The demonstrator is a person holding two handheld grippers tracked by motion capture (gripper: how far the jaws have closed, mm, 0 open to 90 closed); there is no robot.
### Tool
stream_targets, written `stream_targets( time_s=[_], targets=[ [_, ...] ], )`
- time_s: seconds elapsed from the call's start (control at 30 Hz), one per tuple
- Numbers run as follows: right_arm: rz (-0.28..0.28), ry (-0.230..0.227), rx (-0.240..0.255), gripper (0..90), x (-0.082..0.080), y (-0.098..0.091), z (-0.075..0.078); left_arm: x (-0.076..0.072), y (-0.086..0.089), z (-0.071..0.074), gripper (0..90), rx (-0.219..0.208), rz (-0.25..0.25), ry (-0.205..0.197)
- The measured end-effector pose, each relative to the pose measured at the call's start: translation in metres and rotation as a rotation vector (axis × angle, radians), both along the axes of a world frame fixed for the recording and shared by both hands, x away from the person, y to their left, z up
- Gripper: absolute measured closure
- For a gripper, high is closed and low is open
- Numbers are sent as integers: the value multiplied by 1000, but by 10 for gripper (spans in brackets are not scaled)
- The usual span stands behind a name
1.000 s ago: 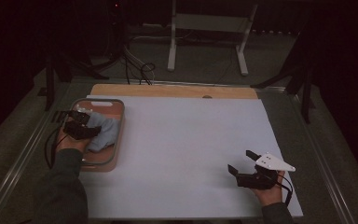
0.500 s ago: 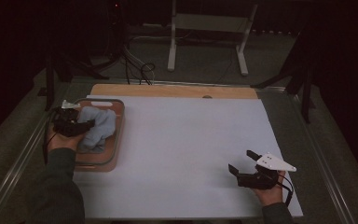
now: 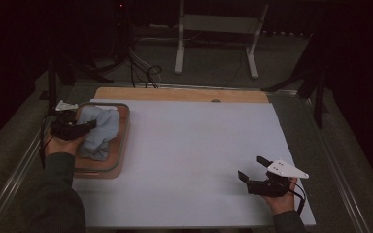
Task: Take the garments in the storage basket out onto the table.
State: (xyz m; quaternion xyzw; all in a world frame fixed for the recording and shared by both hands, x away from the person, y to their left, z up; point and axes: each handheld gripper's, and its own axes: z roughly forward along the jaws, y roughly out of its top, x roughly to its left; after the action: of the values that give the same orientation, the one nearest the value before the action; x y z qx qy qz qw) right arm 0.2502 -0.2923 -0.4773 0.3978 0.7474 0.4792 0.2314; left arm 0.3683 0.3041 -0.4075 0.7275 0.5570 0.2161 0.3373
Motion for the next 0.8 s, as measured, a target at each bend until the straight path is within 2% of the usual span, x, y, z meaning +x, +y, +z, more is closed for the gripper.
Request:
stream_targets(
  time_s=[0.27, 0.8],
  targets=[
    [0, 1, 1, 87, 0, 0, 0, -1, 3, 5, 643, -21, -12, -11],
    [3, 2, 2, 87, 0, 0, 0, -4, 6, 28, 643, -67, -26, -64]
  ],
)
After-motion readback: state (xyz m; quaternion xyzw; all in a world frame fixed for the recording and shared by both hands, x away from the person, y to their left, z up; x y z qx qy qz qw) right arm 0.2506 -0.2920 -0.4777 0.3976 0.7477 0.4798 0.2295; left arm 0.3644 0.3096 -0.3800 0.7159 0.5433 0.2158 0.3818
